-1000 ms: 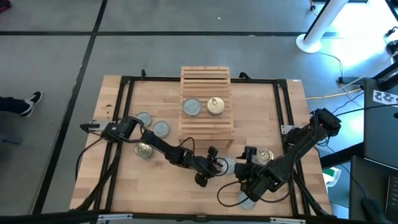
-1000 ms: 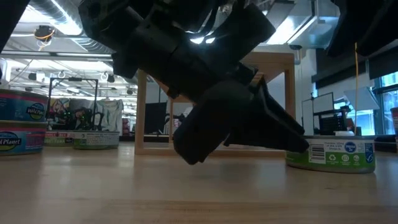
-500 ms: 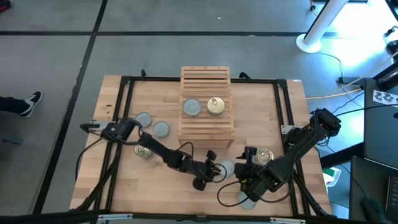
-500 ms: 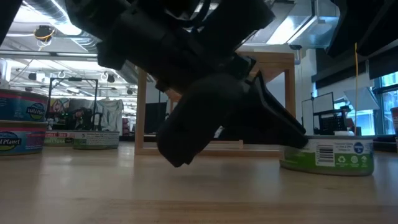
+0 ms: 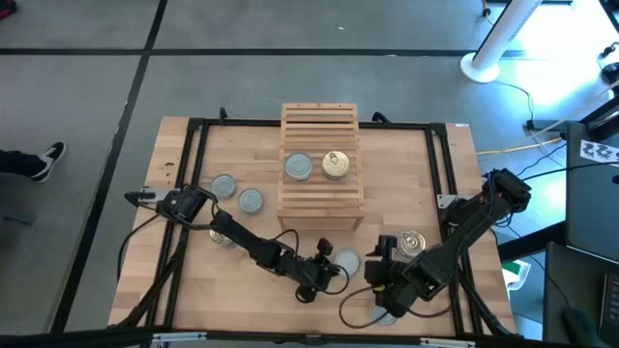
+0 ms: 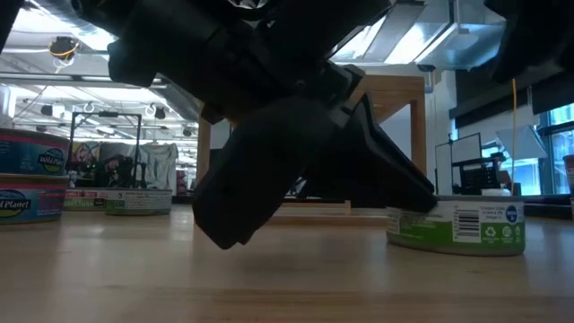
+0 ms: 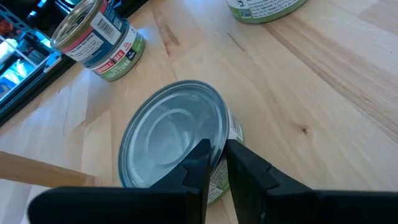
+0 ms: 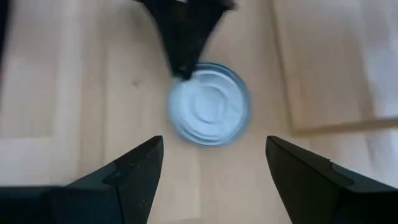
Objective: Stack canned seafood by type on shelf
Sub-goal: Stack the green tuna can on top of the green tuna can on the shelf
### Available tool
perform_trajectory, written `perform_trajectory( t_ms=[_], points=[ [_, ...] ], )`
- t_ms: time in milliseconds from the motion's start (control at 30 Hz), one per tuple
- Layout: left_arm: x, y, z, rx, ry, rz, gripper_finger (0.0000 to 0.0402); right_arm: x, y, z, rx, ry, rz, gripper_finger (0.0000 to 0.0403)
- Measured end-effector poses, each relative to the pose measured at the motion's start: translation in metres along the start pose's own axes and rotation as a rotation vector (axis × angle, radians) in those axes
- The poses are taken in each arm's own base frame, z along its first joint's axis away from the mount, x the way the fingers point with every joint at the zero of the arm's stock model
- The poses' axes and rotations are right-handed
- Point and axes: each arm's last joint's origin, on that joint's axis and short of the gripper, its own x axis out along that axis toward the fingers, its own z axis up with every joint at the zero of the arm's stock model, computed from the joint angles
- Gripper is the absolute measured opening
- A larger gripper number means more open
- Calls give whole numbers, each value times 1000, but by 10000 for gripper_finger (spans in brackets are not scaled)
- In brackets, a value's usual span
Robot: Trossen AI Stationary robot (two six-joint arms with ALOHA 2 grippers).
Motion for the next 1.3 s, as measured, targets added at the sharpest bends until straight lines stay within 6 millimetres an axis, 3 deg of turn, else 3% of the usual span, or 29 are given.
perform_trajectory(
  t_ms=[267,467,667,1067,1300],
  points=[
    [0,0,0,10,1,0,51,6,19,-23,-46,-154,0,285],
    [0,-1,0,60,1,-2,63,17,17,-35,-53,-163,-25,285],
    [0,-1,-1,107,2,-2,71,23,12,-32,-34,-165,-43,285],
    [0,0,-1,160,14,23,6,23,13,-33,-38,-164,-43,285],
    [0,1,-1,144,8,31,2,38,20,-40,-145,-121,-71,285]
  ],
)
